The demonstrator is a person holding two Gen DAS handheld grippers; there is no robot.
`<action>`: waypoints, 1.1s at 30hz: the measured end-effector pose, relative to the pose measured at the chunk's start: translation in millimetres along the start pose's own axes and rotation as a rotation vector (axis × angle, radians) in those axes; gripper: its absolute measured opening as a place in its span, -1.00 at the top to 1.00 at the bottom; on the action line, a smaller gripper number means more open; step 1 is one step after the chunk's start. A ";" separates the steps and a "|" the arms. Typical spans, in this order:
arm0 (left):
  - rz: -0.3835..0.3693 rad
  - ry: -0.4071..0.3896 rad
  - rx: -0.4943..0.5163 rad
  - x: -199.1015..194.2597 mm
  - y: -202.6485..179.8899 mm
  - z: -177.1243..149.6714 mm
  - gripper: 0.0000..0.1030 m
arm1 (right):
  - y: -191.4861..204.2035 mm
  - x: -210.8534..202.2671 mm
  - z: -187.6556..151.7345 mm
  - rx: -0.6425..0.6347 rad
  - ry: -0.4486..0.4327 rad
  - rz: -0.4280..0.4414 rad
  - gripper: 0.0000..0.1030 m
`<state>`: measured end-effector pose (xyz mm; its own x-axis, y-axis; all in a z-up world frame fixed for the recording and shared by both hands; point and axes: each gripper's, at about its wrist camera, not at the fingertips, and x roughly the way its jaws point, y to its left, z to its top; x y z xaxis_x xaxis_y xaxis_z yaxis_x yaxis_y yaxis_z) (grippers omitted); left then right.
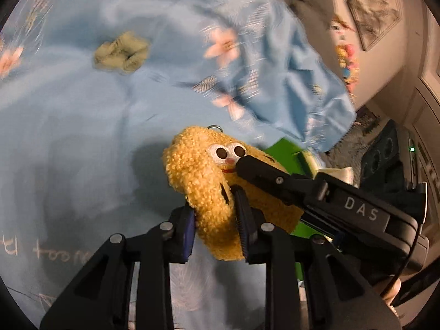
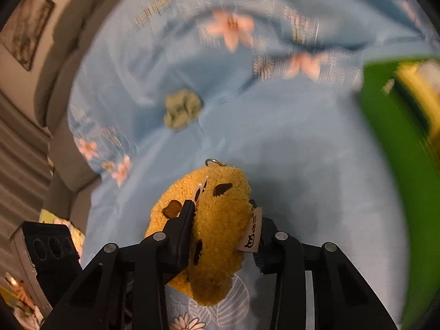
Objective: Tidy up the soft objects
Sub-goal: 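Lift the cookie plush and carry it over the green box, then lower the cookie plush into the box and open the right gripper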
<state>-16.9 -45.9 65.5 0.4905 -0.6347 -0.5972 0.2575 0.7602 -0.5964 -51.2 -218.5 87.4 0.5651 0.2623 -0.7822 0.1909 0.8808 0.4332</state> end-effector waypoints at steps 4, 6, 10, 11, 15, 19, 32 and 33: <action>-0.060 -0.054 0.096 -7.0 -47.8 7.9 0.56 | -7.0 -49.8 10.9 -0.021 -0.142 -0.044 0.21; -0.091 -0.064 0.144 -3.4 -76.0 10.7 0.56 | -22.5 -75.6 16.2 0.011 -0.213 -0.060 0.21; -0.144 -0.050 0.214 11.4 -119.5 12.6 0.56 | -58.6 -107.0 24.0 0.100 -0.293 -0.070 0.21; -0.150 -0.044 0.231 16.7 -129.8 12.4 0.56 | -65.1 -112.0 25.2 0.116 -0.305 -0.069 0.21; -0.177 -0.020 0.315 38.8 -172.4 9.9 0.56 | -100.7 -137.8 28.6 0.196 -0.374 -0.099 0.21; -0.208 0.022 0.363 63.3 -202.7 5.8 0.56 | -127.4 -158.7 27.8 0.250 -0.437 -0.164 0.21; -0.150 0.210 0.426 152.4 -250.4 -19.9 0.54 | -218.7 -154.9 27.8 0.442 -0.376 -0.326 0.21; -0.138 0.225 0.425 158.8 -249.6 -21.1 0.54 | -221.9 -150.1 27.3 0.447 -0.356 -0.347 0.21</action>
<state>-20.8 -339.3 108.3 0.2482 -0.7121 -0.6568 0.6468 0.6265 -0.4349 -156.5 -464.1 120.9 0.6269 -0.2206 -0.7472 0.6804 0.6221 0.3872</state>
